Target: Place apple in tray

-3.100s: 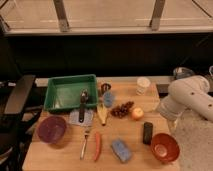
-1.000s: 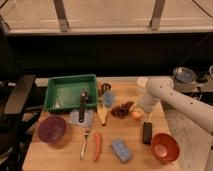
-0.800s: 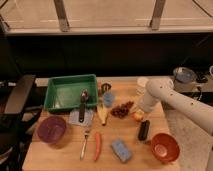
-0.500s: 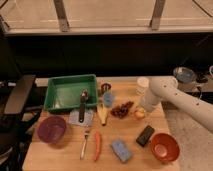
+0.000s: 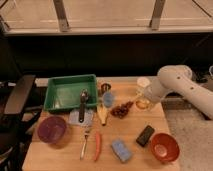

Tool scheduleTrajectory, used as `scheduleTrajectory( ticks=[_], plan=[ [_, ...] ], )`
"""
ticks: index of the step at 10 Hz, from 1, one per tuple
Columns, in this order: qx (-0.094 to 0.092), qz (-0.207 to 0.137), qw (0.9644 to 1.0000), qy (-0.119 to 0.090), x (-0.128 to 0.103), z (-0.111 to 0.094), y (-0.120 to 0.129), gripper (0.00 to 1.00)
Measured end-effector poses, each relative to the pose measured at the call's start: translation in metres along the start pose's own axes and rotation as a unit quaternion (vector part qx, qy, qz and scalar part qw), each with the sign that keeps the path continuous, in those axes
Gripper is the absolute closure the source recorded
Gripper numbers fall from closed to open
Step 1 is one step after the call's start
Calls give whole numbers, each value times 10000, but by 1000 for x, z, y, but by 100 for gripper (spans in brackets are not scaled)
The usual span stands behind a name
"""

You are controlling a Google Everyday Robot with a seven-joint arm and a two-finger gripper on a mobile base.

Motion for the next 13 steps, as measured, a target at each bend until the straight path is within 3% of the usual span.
scheduleTrajectory(
  ticks=[1, 3, 6, 8, 13],
  plan=[
    [150, -225, 9996, 40, -10, -15, -24, 100],
    [325, -591, 9977, 53, -31, -22, -66, 100],
    [521, -1151, 9920, -73, -71, -14, -130, 100],
    [566, -1432, 9876, -292, -99, -4, -171, 100],
    [536, -1439, 9877, -306, -101, -4, -172, 100]
  ],
)
